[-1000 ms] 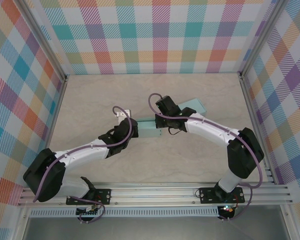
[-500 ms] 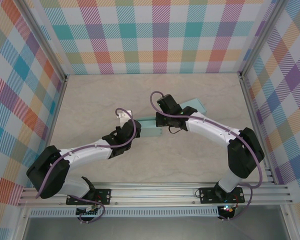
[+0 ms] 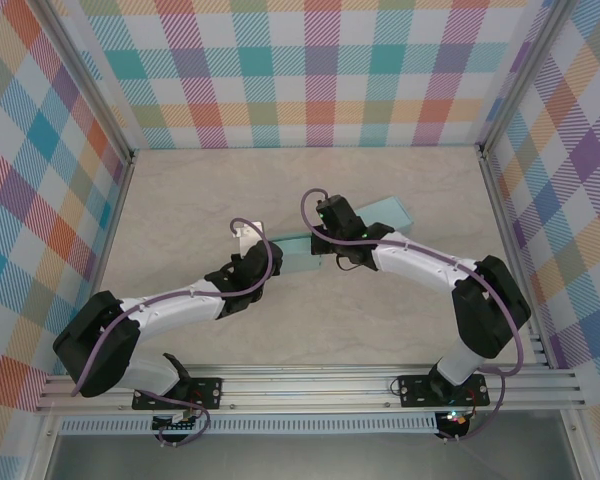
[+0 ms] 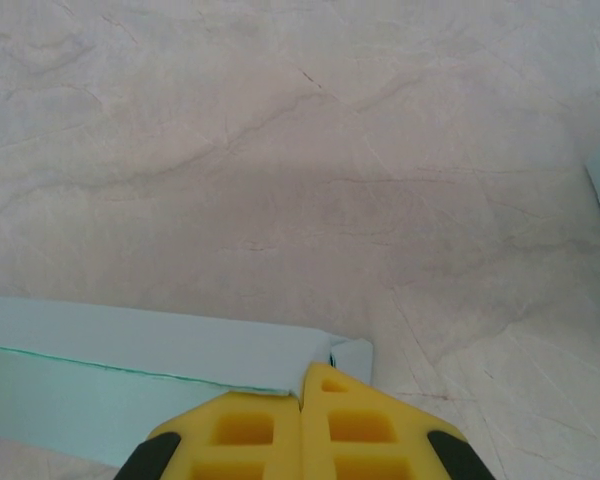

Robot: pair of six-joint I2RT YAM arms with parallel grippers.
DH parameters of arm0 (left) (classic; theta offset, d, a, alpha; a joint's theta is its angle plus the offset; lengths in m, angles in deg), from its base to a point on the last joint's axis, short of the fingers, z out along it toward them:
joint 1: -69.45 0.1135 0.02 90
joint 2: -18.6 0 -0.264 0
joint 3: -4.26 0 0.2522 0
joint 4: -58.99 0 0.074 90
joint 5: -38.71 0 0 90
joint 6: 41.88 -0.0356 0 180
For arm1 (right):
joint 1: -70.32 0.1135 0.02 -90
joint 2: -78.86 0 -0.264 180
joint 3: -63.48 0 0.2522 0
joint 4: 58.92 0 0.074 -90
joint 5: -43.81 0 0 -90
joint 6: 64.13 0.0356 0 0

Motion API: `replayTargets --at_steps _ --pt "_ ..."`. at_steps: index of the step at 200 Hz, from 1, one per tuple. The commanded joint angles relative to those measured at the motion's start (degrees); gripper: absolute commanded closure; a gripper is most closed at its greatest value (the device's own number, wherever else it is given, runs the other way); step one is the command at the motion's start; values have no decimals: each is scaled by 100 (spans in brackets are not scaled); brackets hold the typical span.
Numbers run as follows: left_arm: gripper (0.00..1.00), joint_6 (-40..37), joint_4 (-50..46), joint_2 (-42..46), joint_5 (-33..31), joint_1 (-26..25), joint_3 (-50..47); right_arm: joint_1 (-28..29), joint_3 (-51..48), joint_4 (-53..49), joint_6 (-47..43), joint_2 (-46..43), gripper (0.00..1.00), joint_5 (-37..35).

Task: Fold the paper box

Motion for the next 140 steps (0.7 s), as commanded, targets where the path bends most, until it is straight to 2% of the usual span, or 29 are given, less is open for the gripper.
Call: replayTargets --at_steps 1,84,140 --pt "100 182 -211 -108 317 -168 -209 103 -271 -71 -130 57 100 286" --pt "100 256 -286 25 231 -104 -276 103 -497 -225 -481 -76 100 -281" --pt "100 443 -247 12 363 -100 -252 112 -659 25 -406 116 100 -15"
